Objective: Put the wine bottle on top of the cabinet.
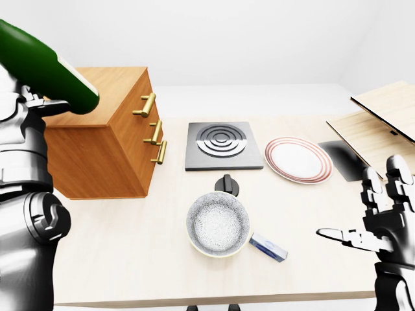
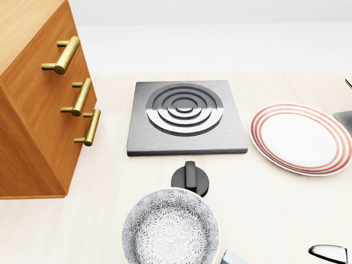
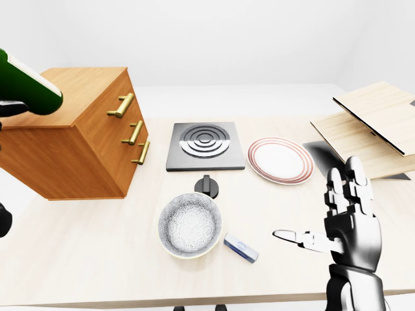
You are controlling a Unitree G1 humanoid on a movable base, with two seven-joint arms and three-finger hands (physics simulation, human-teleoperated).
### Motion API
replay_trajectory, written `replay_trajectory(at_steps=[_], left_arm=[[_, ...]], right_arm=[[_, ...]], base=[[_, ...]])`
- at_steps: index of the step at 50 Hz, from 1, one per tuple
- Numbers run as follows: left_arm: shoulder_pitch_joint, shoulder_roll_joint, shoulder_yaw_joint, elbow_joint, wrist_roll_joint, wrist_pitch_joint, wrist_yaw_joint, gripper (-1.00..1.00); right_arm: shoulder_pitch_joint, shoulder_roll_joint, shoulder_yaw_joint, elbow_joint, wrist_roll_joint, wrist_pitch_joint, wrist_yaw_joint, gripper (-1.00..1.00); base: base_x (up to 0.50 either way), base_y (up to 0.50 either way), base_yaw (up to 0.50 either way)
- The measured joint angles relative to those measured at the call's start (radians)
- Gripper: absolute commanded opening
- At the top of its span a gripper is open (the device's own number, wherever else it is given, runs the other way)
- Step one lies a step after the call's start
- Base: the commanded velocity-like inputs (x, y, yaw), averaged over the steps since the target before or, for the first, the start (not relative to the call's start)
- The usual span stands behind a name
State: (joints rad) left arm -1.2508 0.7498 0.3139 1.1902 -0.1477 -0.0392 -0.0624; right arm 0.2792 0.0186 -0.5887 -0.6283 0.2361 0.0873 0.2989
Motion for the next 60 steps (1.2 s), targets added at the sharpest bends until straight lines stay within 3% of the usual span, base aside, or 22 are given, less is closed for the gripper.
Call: replay_trajectory(at_steps=[9, 10, 15, 39, 47, 50, 60], left_arm=[[0.014, -0.011, -0.002, 0.006, 0.015, -0.011, 0.011, -0.89], [0.015, -0.012, -0.002, 0.007, 0.017, -0.012, 0.012, -0.73], [0.019, -0.014, -0.003, 0.008, 0.025, -0.012, 0.017, -0.61], [0.036, -0.020, 0.005, 0.009, 0.050, -0.015, 0.018, -0.62], [0.037, -0.020, 0.000, 0.012, 0.049, -0.013, 0.021, -0.36], [0.036, -0.021, -0.002, 0.011, 0.046, -0.012, 0.022, -0.11], [0.045, -0.026, 0.005, 0.009, 0.035, -0.020, 0.023, -0.06]], right_arm=[[-0.001, 0.001, -0.003, 0.002, 0.000, 0.000, 0.003, 1.00], [-0.001, 0.001, -0.003, 0.002, 0.000, 0.000, 0.003, 1.00], [0.007, 0.007, -0.001, -0.017, -0.001, 0.000, 0.001, 1.00], [0.021, 0.036, -0.003, -0.092, -0.013, 0.000, 0.000, 1.00], [0.018, 0.035, -0.004, -0.083, -0.015, 0.000, 0.002, 1.00], [0.018, 0.035, -0.004, -0.080, -0.015, 0.000, 0.002, 1.00], [0.018, 0.034, -0.004, -0.077, -0.015, 0.000, 0.002, 1.00]], base=[[0.00, 0.00, 0.00], [0.00, 0.00, 0.00], [0.00, 0.00, 0.00], [0.00, 0.00, 0.00], [0.00, 0.00, 0.00], [0.00, 0.00, 0.00], [0.00, 0.00, 0.00]])
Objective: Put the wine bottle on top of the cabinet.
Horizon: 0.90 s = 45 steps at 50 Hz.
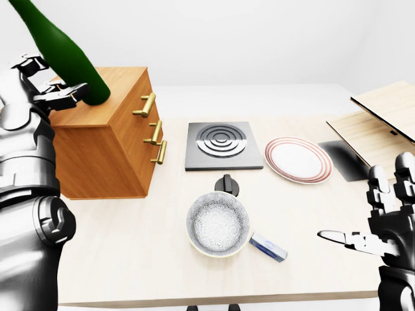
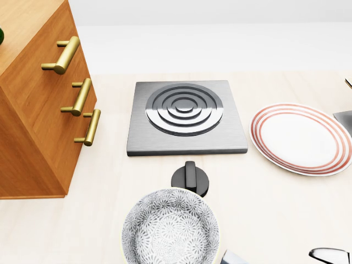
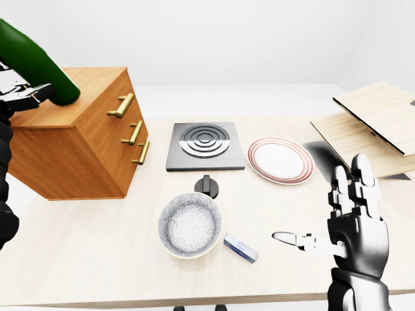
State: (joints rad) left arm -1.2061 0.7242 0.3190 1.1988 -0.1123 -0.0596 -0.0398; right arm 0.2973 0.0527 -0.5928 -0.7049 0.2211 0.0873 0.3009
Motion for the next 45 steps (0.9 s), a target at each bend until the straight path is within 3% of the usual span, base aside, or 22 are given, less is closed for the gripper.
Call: replay_trajectory(at_steps=[5, 6, 7, 19, 37, 43, 45], left_arm=[[-0.002, 0.000, -0.003, 0.001, 0.001, 0.006, 0.000, 0.00], [-0.003, 0.001, -0.004, 0.002, 0.002, 0.007, -0.001, 0.22], [-0.002, 0.000, -0.004, 0.001, 0.002, 0.006, -0.001, 0.31], [-0.009, 0.000, 0.005, -0.006, 0.010, 0.007, 0.005, 0.40], [-0.005, -0.002, 0.008, -0.006, 0.017, 0.003, 0.005, 0.20], [-0.006, 0.000, 0.011, -0.007, 0.020, 0.005, 0.003, -0.25], [-0.006, 0.001, 0.016, -0.009, 0.021, 0.005, 0.003, -0.25]], right_arm=[[-0.003, -0.003, -0.001, 0.004, 0.001, 0.000, 0.000, 1.00], [-0.003, -0.004, -0.001, 0.005, 0.002, 0.000, 0.000, 1.00], [-0.004, -0.004, -0.002, 0.006, 0.002, 0.000, 0.000, 1.00], [-0.006, -0.009, -0.006, 0.009, 0.008, 0.000, 0.000, 1.00], [0.001, 0.001, -0.011, -0.021, 0.016, 0.000, -0.005, 1.00], [0.003, 0.005, -0.013, -0.032, 0.017, 0.000, -0.006, 1.00], [0.004, 0.006, -0.013, -0.033, 0.017, 0.000, -0.006, 1.00]], base=[[0.00, 0.00, 0.00], [0.00, 0.00, 0.00], [0.00, 0.00, 0.00], [0.00, 0.00, 0.00], [0.00, 0.00, 0.00], [0.00, 0.00, 0.00], [0.00, 0.00, 0.00]])
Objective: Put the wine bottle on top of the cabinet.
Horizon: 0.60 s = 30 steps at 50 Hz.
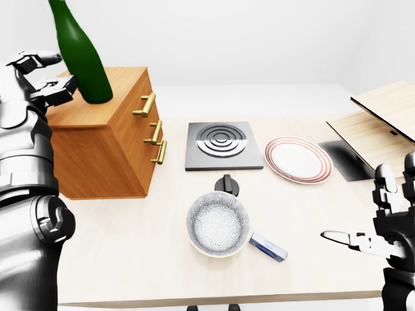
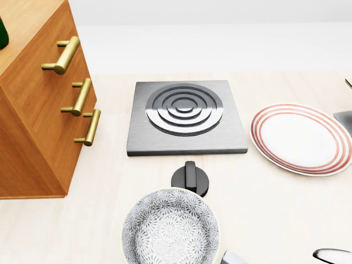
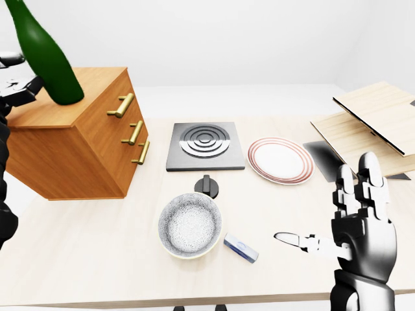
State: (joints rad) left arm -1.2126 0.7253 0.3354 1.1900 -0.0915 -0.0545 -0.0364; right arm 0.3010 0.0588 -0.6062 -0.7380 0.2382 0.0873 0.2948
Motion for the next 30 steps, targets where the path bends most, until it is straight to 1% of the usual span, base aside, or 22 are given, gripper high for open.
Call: replay_trajectory(at_steps=[6, 23, 28, 29, 30], left_arm=[[0.000, 0.003, 0.009, -0.003, 0.004, -0.003, 0.006, -0.22], [0.010, 0.007, 0.006, -0.004, -0.005, -0.006, -0.001, -0.18], [0.023, 0.021, 0.005, -0.025, -0.031, -0.006, -0.021, 0.01], [0.027, 0.026, 0.004, -0.033, -0.038, -0.004, -0.026, 0.11], [0.031, 0.031, 0.004, -0.045, -0.046, 0.001, -0.030, 0.14]], right_arm=[[0.001, 0.002, -0.001, -0.003, 0.000, 0.000, 0.000, 1.00], [-0.001, 0.001, -0.007, 0.006, 0.003, 0.000, 0.003, 1.00], [-0.001, 0.000, -0.006, 0.009, 0.002, 0.000, 0.003, 1.00], [-0.002, 0.000, -0.005, 0.009, 0.002, 0.000, 0.002, 1.00], [-0.002, 0.000, -0.005, 0.010, 0.001, 0.000, 0.002, 1.00]], base=[[0.00, 0.00, 0.00], [0.00, 0.00, 0.00], [0.00, 0.00, 0.00], [0.00, 0.00, 0.00], [0.00, 0.00, 0.00]])
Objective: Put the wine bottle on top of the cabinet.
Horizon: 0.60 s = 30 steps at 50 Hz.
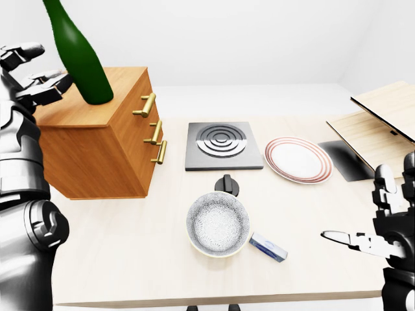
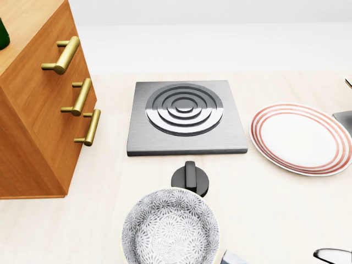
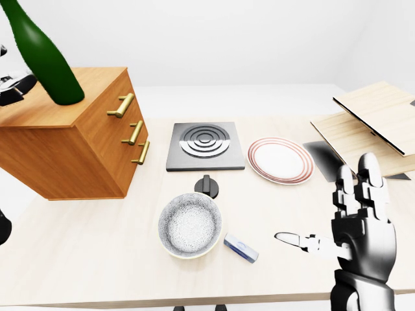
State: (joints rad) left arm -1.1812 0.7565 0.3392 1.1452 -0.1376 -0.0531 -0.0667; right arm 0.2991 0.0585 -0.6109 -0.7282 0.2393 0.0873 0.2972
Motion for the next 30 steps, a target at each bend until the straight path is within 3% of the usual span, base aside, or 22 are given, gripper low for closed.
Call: replay_trajectory(at_steps=[4, 6, 9, 16, 23, 30], left_arm=[[0.031, 0.024, 0.001, -0.084, -0.041, 0.042, -0.013, 0.55], [0.070, 0.034, 0.009, -0.164, -0.071, 0.077, -0.014, 0.84], [0.146, 0.046, 0.026, -0.312, -0.120, 0.140, -0.006, 1.00], [0.358, 0.052, 0.098, -0.703, -0.236, 0.140, 0.033, 1.00], [0.593, 0.026, 0.231, -1.116, -0.367, 0.140, 0.070, 1.00], [0.826, -0.074, 0.369, -1.504, -0.467, 0.140, 0.073, 1.00]], right_arm=[[0.000, 0.000, 0.002, 0.002, -0.001, 0.000, 0.000, 1.00], [0.001, 0.000, 0.004, 0.000, -0.001, 0.000, 0.000, 1.00], [0.003, 0.002, 0.005, -0.004, -0.002, 0.000, 0.000, 1.00], [0.006, 0.006, 0.006, -0.009, -0.003, 0.000, 0.002, 1.00], [0.008, 0.009, 0.006, -0.011, -0.003, 0.000, 0.005, 1.00], [0.016, 0.017, 0.009, -0.023, -0.005, 0.000, 0.008, 1.00]], base=[[0.00, 0.00, 0.00], [0.00, 0.00, 0.00], [0.00, 0.00, 0.00], [0.00, 0.00, 0.00], [0.00, 0.00, 0.00], [0.00, 0.00, 0.00]])
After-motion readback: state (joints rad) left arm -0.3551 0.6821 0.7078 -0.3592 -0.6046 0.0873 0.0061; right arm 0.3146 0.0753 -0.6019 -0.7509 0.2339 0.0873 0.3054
